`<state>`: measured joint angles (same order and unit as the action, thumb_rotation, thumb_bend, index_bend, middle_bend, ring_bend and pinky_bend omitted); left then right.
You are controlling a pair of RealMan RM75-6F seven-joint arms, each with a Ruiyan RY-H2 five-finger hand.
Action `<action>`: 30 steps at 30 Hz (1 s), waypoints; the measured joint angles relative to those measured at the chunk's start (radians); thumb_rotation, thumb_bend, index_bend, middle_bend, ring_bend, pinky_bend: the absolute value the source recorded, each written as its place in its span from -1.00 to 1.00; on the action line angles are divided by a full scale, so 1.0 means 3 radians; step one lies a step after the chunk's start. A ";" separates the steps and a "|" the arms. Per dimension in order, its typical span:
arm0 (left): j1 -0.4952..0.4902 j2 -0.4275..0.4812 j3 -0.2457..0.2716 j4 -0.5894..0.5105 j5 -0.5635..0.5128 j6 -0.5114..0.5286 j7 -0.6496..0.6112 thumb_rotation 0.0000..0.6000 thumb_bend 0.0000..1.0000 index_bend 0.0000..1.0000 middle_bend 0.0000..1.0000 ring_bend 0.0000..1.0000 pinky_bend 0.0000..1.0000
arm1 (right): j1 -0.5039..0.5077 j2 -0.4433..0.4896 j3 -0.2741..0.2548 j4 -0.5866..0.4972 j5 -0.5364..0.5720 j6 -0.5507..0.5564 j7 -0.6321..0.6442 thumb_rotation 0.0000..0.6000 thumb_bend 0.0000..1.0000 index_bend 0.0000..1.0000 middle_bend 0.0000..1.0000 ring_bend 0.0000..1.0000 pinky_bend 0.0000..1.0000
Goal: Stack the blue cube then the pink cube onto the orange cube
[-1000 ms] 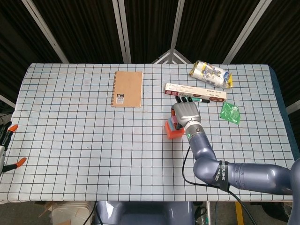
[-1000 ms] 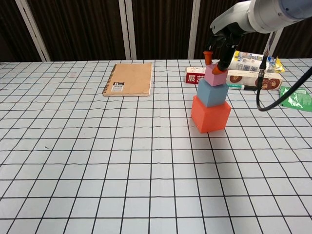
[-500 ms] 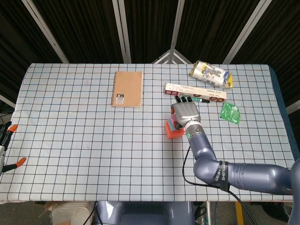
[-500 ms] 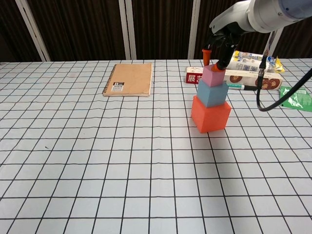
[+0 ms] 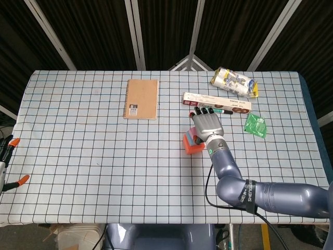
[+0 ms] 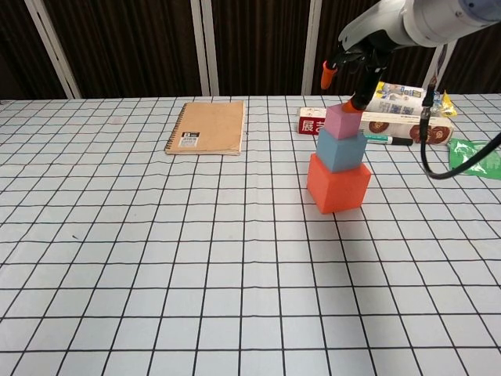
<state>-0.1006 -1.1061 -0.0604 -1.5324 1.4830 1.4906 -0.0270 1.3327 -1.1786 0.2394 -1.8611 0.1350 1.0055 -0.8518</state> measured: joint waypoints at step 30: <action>0.0048 0.0013 0.0027 -0.0042 0.0065 0.0089 -0.0005 1.00 -0.77 -0.90 -1.00 -1.00 -1.00 | -0.2418 0.1253 -0.0619 -0.1047 -0.3973 0.0512 0.1783 1.00 -0.29 -1.00 -1.00 -1.00 -1.00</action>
<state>-0.0861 -1.1024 -0.0522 -1.5451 1.5025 1.5174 -0.0284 0.6073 -0.8025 0.0538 -2.1751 -1.0569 1.1590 -0.3168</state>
